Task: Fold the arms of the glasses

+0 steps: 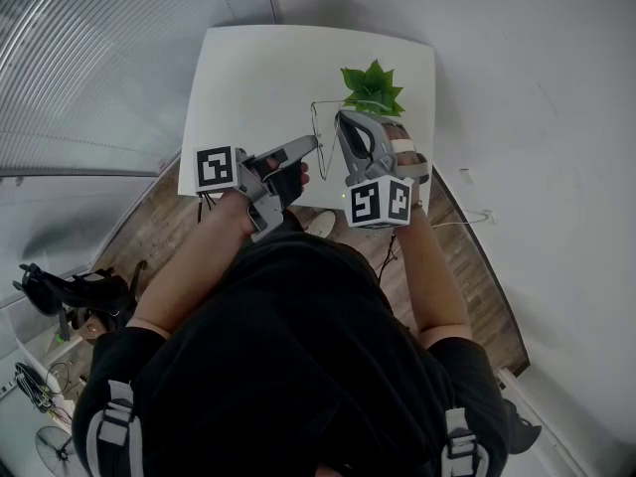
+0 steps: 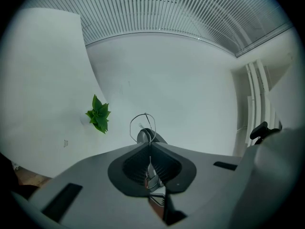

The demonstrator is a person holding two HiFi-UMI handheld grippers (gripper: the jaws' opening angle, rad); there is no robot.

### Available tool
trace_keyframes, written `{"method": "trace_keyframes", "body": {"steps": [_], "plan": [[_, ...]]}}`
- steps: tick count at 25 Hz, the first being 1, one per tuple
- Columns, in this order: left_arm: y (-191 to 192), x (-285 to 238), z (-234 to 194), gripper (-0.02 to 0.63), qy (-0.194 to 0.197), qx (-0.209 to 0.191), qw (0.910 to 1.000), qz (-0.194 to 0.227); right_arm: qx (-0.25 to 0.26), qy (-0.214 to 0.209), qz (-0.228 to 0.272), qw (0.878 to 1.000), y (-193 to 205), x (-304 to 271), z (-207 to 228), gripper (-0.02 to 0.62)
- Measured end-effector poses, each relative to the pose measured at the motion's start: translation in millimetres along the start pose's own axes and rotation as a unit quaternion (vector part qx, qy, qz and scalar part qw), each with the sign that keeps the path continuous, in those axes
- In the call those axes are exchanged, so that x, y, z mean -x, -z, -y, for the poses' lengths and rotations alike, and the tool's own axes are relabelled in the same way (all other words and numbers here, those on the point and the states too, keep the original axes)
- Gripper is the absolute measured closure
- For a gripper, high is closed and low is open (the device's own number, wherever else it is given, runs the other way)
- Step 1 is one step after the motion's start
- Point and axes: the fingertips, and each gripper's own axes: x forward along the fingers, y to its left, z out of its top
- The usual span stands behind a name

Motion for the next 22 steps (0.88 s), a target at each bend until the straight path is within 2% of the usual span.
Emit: {"method": "trace_keyframes", "body": {"steps": [13, 22], "plan": [[9.0, -3.8, 3.8, 0.594, 0.003, 0.001, 0.9999, -0.012, 0.023, -0.015, 0.013, 1.0, -13.3, -2.3, -8.5, 0.566], [8.5, -4.2, 4.6, 0.594, 0.003, 0.001, 0.9999, -0.016, 0.073, -0.02, 0.009, 0.997, -17.3, -6.8, -13.5, 0.566]]}}
